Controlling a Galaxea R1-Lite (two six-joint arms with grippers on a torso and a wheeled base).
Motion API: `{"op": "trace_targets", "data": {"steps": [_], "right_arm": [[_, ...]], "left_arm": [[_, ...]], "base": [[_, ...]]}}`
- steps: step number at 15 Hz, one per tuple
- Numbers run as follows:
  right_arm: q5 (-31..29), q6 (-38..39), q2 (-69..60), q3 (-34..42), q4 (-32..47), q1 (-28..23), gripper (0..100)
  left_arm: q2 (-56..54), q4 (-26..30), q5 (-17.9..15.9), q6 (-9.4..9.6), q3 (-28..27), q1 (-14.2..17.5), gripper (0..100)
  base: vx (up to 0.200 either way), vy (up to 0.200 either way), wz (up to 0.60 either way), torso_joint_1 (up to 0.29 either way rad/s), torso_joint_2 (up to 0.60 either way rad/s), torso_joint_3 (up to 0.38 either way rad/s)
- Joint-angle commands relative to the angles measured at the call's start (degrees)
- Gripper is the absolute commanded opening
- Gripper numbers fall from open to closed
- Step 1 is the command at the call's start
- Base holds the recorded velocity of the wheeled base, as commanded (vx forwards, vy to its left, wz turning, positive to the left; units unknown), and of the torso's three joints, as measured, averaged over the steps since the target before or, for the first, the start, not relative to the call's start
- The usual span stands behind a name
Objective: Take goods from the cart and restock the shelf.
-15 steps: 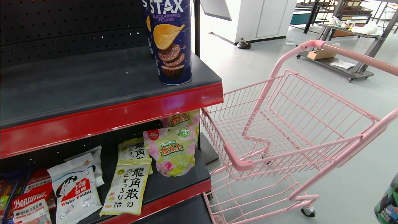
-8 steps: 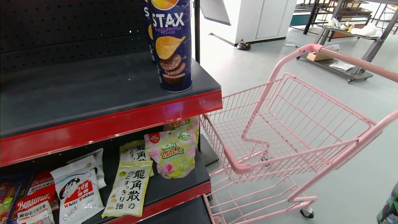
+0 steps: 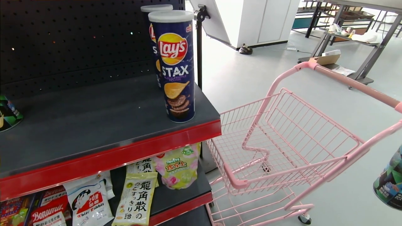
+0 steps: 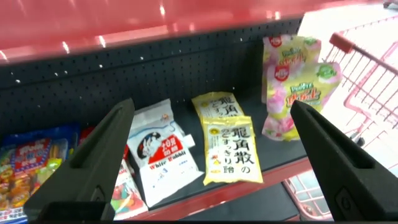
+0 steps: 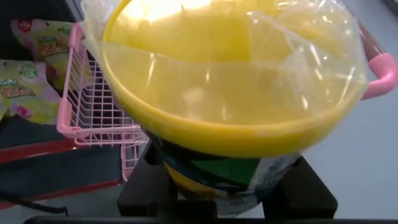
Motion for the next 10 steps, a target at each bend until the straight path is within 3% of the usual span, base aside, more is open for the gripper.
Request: {"op": "trace_targets", "data": {"steps": [1,10], "right_arm": [[0.84,-0.48,3.43,-1.29,-0.09,0.11,0],[1.28,-1.71,5.19,-1.55,-0.36,1.34,0]], "left_arm": [[0.05,-0.02,0.02,-0.01,0.00,0.01,100],[0.05,-0.02,0.02,-0.01,0.00,0.01,100]], "base": [[0.000,0.000,0.00,0.159,-0.53,-0.383],[0.000,0.000,0.00,0.197,-0.56,-0.365]]}}
